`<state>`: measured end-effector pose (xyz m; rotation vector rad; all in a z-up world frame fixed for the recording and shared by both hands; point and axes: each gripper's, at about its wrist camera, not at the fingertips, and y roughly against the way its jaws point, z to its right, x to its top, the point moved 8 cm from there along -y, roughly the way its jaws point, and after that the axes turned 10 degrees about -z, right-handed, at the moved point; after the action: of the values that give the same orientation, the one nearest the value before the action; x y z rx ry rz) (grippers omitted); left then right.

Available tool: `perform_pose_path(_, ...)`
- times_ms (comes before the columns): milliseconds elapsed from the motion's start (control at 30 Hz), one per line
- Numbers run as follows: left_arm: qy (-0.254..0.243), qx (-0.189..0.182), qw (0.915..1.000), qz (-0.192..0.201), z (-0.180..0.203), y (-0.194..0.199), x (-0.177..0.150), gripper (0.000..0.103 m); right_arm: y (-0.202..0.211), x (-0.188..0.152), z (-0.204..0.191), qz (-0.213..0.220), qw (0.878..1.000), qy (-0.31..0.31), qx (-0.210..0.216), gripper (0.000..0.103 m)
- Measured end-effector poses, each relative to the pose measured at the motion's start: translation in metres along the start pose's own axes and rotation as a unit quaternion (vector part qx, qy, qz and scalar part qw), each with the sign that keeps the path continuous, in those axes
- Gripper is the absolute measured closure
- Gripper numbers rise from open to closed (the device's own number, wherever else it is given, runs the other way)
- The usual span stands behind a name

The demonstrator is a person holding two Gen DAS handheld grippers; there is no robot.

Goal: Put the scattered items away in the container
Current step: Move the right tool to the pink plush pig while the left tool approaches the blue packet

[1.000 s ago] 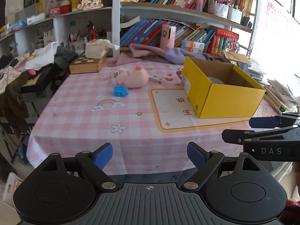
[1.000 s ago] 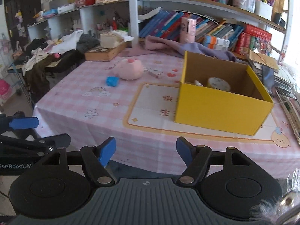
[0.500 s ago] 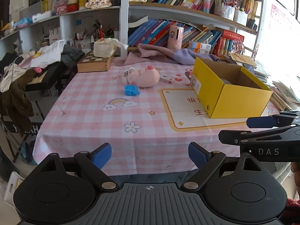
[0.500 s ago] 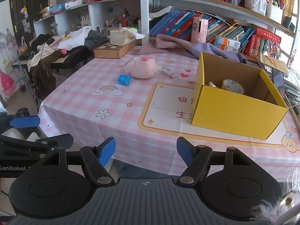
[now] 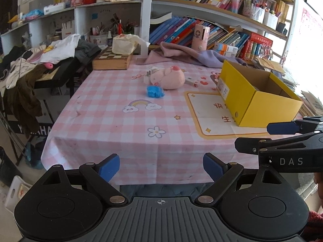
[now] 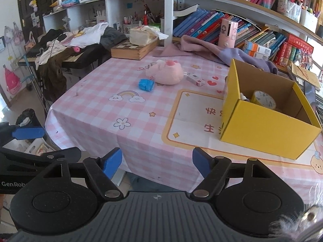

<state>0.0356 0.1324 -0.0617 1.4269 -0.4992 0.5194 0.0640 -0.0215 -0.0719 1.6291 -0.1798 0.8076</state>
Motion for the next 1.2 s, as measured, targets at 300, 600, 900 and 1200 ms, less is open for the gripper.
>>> perform_pose_path(300,0.000,0.014,0.9999,-0.006,-0.010,-0.013,0.008,0.011,-0.023,0.018,-0.006,-0.008,1.000,0.008,0.009,0.027)
perform_pose_path(600,0.003,0.023,0.9996,-0.014,-0.020,-0.043,0.034,0.011,-0.057,0.052,0.001,-0.010,1.000,0.013,0.018,0.026)
perform_pose_path(900,-0.008,0.023,0.9994,-0.024,-0.020,-0.083,0.076,0.011,-0.095,0.106,0.021,-0.015,1.000,0.012,0.020,0.025)
perform_pose_path(1200,-0.016,0.020,0.9990,-0.036,-0.014,-0.124,0.109,0.011,-0.133,0.139,0.042,-0.039,0.999,0.018,0.023,0.025)
